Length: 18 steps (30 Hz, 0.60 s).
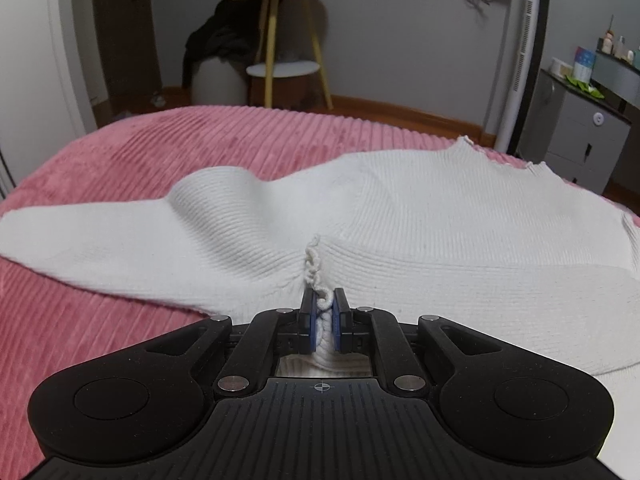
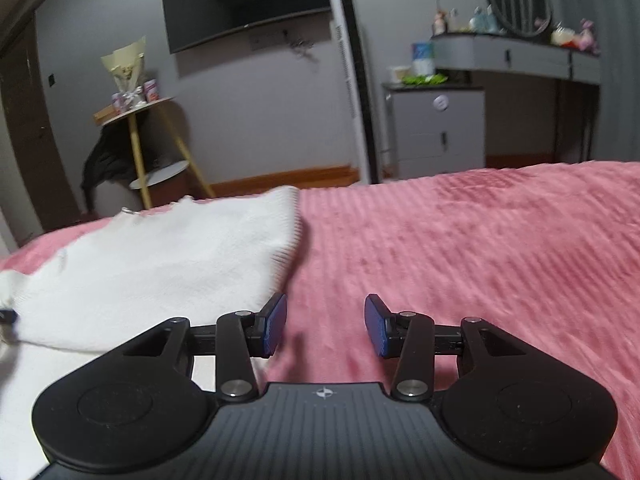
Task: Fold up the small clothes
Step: 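Fold the held sleeve across the sweater body and open the left gripper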
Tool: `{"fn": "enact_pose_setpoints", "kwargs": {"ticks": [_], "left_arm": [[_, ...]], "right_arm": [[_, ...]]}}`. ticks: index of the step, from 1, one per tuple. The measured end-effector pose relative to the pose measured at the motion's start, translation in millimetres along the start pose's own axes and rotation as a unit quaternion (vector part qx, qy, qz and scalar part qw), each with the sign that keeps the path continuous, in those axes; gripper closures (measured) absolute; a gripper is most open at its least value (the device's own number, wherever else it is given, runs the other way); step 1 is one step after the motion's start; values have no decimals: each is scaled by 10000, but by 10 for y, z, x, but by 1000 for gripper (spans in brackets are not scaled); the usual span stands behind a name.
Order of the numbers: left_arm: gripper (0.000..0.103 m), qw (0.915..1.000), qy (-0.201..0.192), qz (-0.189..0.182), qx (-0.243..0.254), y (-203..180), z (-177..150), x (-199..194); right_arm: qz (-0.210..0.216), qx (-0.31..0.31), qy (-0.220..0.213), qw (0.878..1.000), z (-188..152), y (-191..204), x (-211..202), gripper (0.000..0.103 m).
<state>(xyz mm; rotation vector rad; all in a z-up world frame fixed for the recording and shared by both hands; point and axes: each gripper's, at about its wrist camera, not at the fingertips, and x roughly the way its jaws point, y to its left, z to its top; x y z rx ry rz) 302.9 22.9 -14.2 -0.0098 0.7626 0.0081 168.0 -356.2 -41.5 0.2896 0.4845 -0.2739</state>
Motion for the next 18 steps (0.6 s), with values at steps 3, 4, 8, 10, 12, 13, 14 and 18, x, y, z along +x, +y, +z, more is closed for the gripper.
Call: {"fn": "enact_pose_setpoints", "kwargs": {"ticks": [3,4,8,10,12,13,14,18], "left_arm": [[93,10000,22,-66,-64,33,11,-1],[93,9999,30,-79,-54,31,22,2],[93,9999,28,-141,-5,44,59,-14],[93,9998,68,-173,-83,76,74,6],[93,9997,-18,-208,-152,106,95,-5],[93,9995,-104,-237,-156,117,111,-23],[93,9993,-216,-251,-153,126,128,-44],[94,9988,-299,-319,-220,179,186,-3]], "right_arm": [[333,-46,185,9993,196,110,135,62],[354,-259,263,9987,265,182,224,64],[202,-1027,537,9931,463,429,584,67],[109,-1229,899,9883,500,480,810,80],[78,-1344,1030,9855,510,512,933,92],[60,-1441,935,9851,520,533,919,97],[-11,-1526,721,9857,540,565,870,100],[-429,-915,-258,9945,664,454,650,103]]}}
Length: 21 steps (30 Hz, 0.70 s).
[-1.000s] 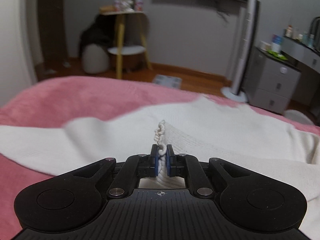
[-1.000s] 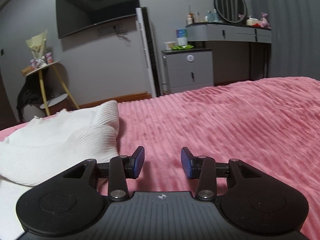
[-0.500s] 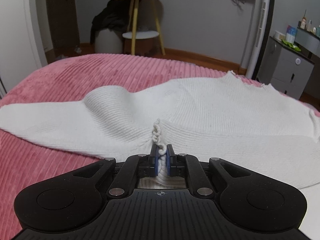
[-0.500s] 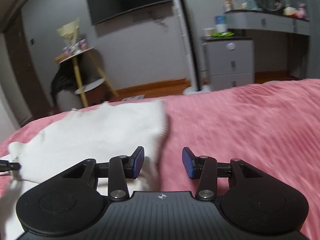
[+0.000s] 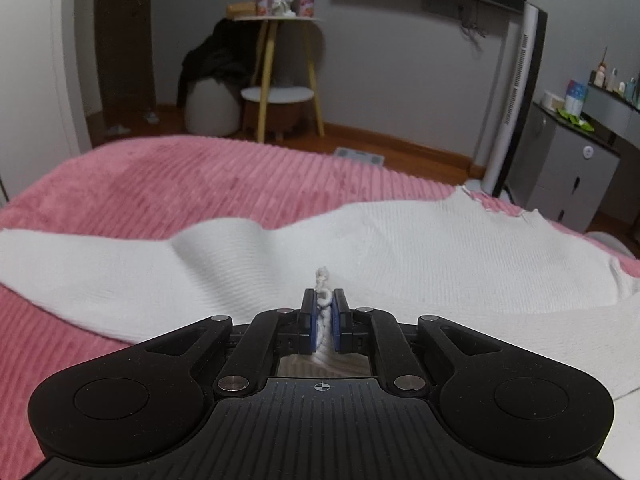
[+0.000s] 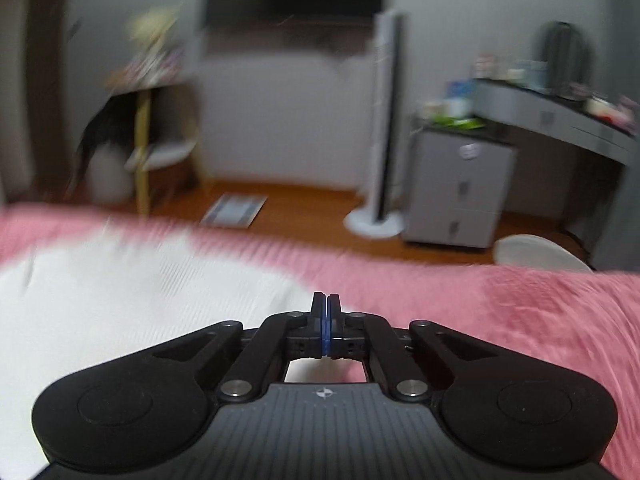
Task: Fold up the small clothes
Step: 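Fold the held sleeve across the sweater body and open the left gripper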
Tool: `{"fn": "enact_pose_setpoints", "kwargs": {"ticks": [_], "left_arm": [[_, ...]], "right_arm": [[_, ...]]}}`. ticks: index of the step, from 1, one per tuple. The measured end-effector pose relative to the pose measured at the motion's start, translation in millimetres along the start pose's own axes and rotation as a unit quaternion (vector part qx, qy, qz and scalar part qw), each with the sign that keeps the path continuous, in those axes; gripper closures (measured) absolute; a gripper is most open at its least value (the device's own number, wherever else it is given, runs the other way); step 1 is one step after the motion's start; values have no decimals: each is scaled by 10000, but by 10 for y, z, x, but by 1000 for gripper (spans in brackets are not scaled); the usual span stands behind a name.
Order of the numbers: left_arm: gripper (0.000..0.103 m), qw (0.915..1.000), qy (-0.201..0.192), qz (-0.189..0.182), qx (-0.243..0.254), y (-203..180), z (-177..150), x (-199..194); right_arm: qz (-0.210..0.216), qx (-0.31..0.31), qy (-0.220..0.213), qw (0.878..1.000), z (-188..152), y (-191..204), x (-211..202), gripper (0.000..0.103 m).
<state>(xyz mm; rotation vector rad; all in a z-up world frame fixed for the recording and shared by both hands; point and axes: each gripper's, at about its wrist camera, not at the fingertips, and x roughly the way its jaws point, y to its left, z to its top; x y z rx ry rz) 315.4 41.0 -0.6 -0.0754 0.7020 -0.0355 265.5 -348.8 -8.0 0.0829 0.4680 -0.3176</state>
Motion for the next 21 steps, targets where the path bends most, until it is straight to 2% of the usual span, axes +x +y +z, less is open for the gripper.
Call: {"fn": "enact_pose_setpoints", "kwargs": {"ticks": [4,7,10,14,17,19,21], "left_arm": [[88,9984,518,112,181,19,-91,138],[78,9989,408,79,209,75,-167,42],[73,9991,368,84,188,121,-182,-22],[53,9996,289,70,-29,211,-197,-114],[42,9991,371,-53,-204,270,-227,-132],[30,9989,407,-54,-241,303,-263,-150],[26,9985,389,-133,-349,377,-301,-192]], "right_arm": [[-67,-267,521,9983,-147,50,159,103],[198,85,528,9984,-210,-49,58,103],[496,284,529,9970,-181,-124,5,102],[735,-84,475,9961,-170,6,-31,102],[978,-343,741,9918,-213,146,96,102],[668,-677,1001,9904,-301,260,252,103],[250,-1158,720,9903,-396,377,243,103]]}}
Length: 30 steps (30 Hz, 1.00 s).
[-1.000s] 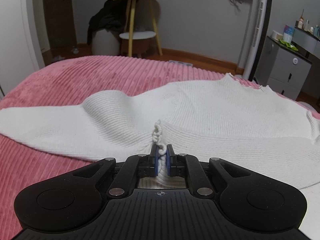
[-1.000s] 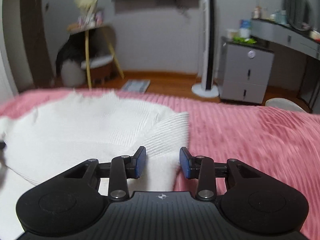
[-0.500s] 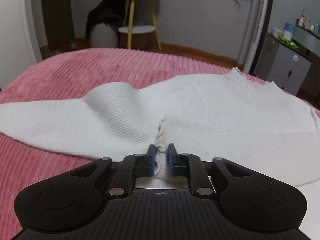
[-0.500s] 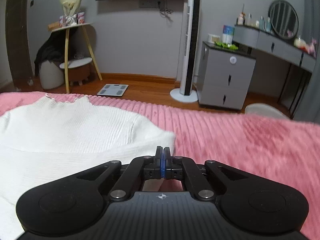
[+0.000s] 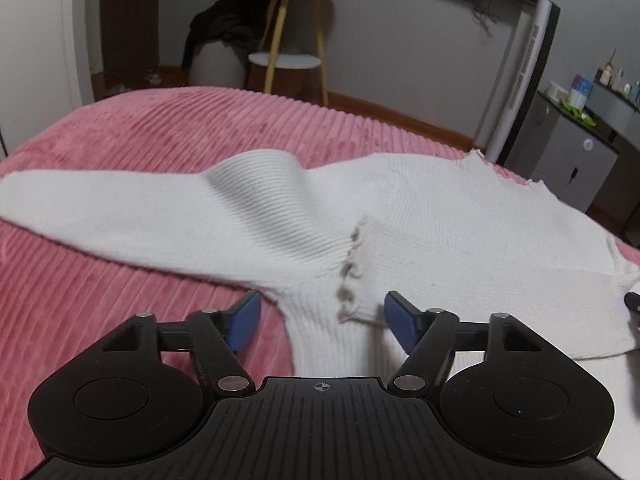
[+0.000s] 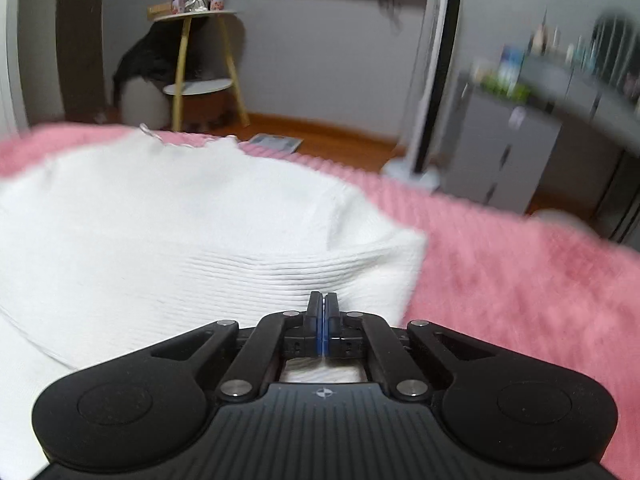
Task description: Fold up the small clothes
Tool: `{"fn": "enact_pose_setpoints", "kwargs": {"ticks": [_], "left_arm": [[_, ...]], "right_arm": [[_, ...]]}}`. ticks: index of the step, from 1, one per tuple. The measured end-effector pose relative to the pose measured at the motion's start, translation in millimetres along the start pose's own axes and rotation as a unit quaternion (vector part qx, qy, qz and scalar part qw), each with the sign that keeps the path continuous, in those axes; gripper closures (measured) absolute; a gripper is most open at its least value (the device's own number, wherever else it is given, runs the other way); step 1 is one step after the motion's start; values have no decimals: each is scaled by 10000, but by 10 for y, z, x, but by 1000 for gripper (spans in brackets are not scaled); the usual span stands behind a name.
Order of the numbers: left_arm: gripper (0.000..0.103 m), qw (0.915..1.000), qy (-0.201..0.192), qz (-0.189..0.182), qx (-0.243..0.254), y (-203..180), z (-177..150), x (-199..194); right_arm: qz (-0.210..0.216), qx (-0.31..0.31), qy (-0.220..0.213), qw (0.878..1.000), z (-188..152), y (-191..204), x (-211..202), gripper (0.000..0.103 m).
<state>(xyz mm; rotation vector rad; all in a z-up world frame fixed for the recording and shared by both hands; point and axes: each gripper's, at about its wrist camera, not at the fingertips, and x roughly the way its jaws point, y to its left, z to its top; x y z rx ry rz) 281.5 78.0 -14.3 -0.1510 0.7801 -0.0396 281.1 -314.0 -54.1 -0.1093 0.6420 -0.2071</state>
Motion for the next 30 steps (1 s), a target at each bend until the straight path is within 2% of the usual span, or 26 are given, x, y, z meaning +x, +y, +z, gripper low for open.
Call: {"fn": "enact_pose_setpoints", "kwargs": {"ticks": [2,4,7,10,12,15,17,19,23,26,28,29,30], "left_arm": [[20,9998,-17,-70,-208,138,-14,-54],[11,9987,-132,15,-501,342,-3,-116],[11,9931,-252,172,-1135,776,41,-165],[12,9799,-346,385,-1928,1267,96,-158],[13,9710,-437,510,-2294,1554,149,-139],[16,9559,-577,640,-2806,1954,212,-86],[22,9440,-592,719,-3166,2179,228,-8],[31,9358,-570,703,-3407,2350,241,80],[36,9293,-746,702,-3548,2478,372,179],[58,9186,-756,736,-3809,2624,399,226],[83,9092,-728,714,-4038,2752,392,239],[91,9034,-692,726,-4168,2807,386,241],[92,8975,-669,701,-4302,2869,376,242]], "right_arm": [[-723,-511,-65,9960,-16,181,-48,103],[-983,-574,-118,9934,-24,275,-175,99],[-627,-59,-345,9974,-72,298,-488,88],[-208,525,-332,9979,-224,299,-719,85],[-174,770,-401,9961,-382,320,-808,84],[-382,826,-492,9946,-598,365,-795,76],[-422,840,-483,9944,-641,368,-744,74],[-417,880,-451,9942,-647,347,-682,72],[-451,858,-468,9942,-690,375,-649,71],[-466,861,-486,9940,-698,395,-642,70],[-460,878,-495,9938,-697,399,-643,70],[-450,894,-499,9937,-699,398,-646,70],[-435,917,-502,9936,-701,394,-649,70]]}}
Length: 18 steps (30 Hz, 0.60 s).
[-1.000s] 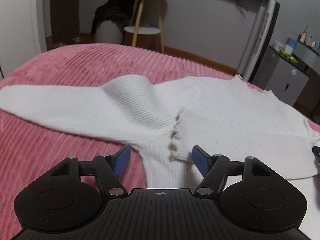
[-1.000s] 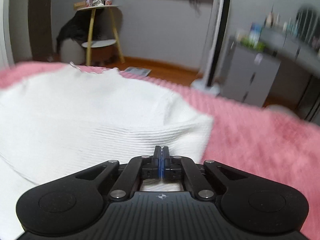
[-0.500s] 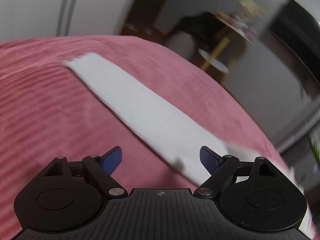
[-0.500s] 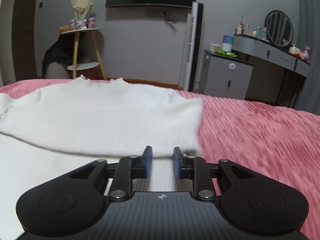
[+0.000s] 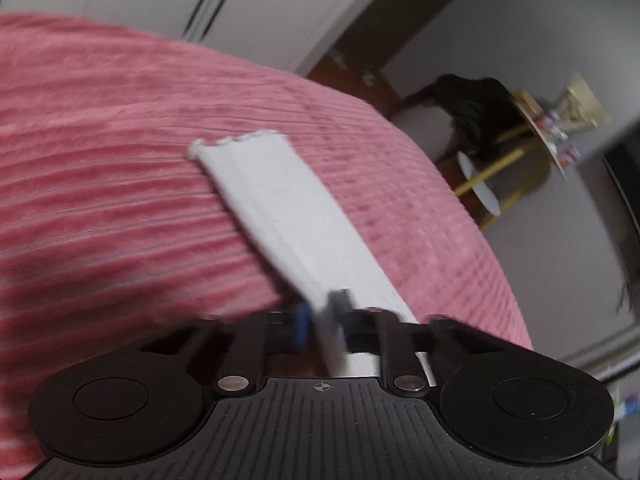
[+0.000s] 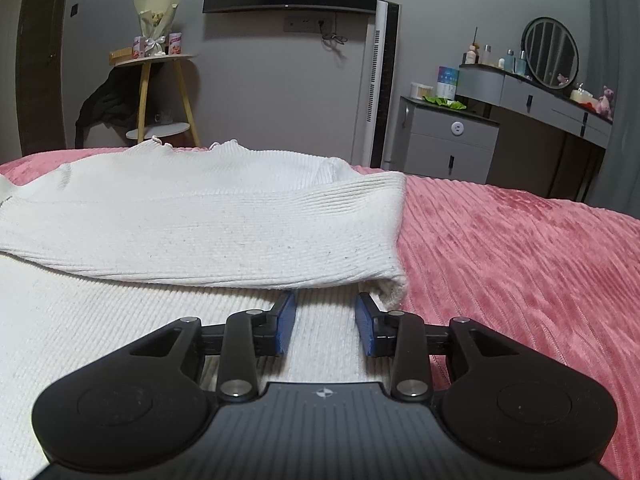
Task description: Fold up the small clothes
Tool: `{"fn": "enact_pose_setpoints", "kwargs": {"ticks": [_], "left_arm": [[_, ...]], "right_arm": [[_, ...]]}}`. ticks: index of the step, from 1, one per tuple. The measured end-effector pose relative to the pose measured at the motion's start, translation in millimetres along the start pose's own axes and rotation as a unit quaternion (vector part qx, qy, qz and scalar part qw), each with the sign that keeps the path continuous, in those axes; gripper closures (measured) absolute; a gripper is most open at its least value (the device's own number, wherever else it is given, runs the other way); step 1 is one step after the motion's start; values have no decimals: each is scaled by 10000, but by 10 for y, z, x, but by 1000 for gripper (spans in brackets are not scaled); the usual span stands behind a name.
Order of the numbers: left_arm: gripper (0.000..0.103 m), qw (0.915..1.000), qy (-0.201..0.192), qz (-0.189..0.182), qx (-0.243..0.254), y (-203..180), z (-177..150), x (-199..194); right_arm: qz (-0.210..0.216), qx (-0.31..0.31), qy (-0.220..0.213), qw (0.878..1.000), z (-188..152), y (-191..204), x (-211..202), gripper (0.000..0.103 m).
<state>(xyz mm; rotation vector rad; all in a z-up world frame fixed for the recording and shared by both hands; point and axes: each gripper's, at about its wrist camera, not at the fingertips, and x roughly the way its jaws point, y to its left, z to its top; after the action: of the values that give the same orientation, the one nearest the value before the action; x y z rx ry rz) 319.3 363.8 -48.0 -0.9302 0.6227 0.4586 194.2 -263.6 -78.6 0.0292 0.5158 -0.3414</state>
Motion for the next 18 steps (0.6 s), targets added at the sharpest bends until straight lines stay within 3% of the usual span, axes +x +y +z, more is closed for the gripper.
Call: {"fn": "enact_pose_setpoints", "kwargs": {"ticks": [3,6,8,11,14,16,18], "left_arm": [[94,9999,-27,-88,-61,1,31,-58],[94,9968,-349,-255,672,-248,-61,-267],[94,9880,-445,-435,1414,-526,-224,-431],[94,9576,-510,-715,2743,-1037,-664,-676],[94,9133,-403,-1080,3907,-1502,-1273,-879],[94,8830,-352,-1398,4467,-1725,-1715,-996],[93,8619,-23,-1639,4799,-1870,-2122,-1004]], "right_arm": [[72,112,3,9999,-5,-38,6,70],[129,195,10,9997,-6,-72,13,70],[162,246,17,9996,-7,-93,19,70],[191,289,24,9994,-4,-106,26,70],[231,346,27,9991,-3,-126,32,70],[275,411,31,9988,-3,-150,38,70],[325,483,27,9983,-3,-177,43,70]]}}
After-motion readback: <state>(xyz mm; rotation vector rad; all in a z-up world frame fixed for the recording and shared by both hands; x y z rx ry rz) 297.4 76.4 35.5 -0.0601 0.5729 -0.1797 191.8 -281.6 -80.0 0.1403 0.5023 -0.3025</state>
